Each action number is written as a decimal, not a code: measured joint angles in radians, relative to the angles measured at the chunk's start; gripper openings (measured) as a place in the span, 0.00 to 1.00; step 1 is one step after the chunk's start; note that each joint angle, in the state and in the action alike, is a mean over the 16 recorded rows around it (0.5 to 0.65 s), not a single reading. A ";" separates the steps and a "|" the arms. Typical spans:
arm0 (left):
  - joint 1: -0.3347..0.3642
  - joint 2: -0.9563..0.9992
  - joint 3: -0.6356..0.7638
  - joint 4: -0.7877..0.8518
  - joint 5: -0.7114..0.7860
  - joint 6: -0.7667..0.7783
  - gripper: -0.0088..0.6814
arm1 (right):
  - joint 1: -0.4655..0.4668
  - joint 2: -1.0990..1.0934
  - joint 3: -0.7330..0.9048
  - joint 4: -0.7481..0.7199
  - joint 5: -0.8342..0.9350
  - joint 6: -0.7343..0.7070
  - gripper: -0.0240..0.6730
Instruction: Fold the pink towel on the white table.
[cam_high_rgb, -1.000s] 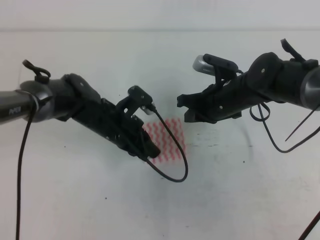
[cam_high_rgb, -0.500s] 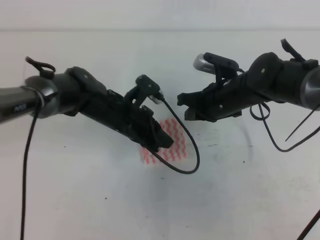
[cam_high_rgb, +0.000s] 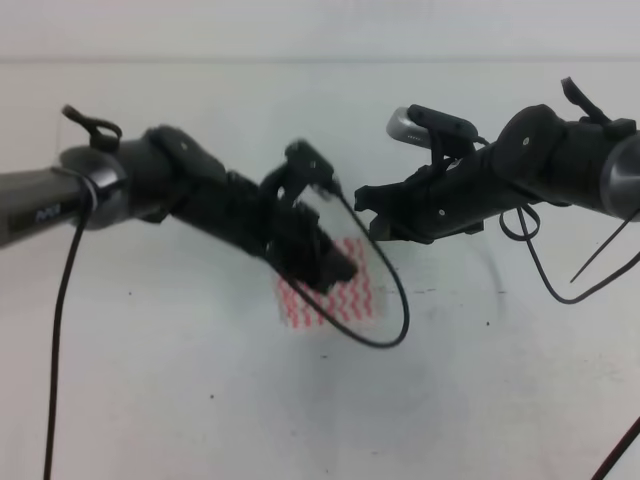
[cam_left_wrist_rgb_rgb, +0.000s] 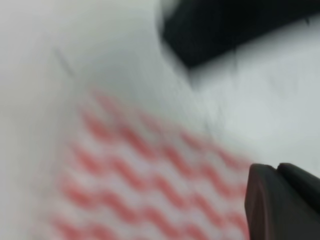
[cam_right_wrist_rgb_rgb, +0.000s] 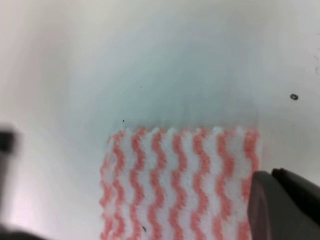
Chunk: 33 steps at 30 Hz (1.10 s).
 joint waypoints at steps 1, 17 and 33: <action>0.000 -0.002 -0.006 -0.002 -0.015 0.003 0.01 | 0.000 0.000 0.000 0.000 -0.001 0.000 0.01; 0.000 0.057 -0.071 -0.150 -0.186 0.119 0.01 | 0.000 -0.004 0.000 0.000 -0.042 0.005 0.01; 0.000 0.130 -0.084 -0.230 -0.179 0.167 0.01 | 0.000 -0.004 0.000 0.000 -0.048 0.006 0.01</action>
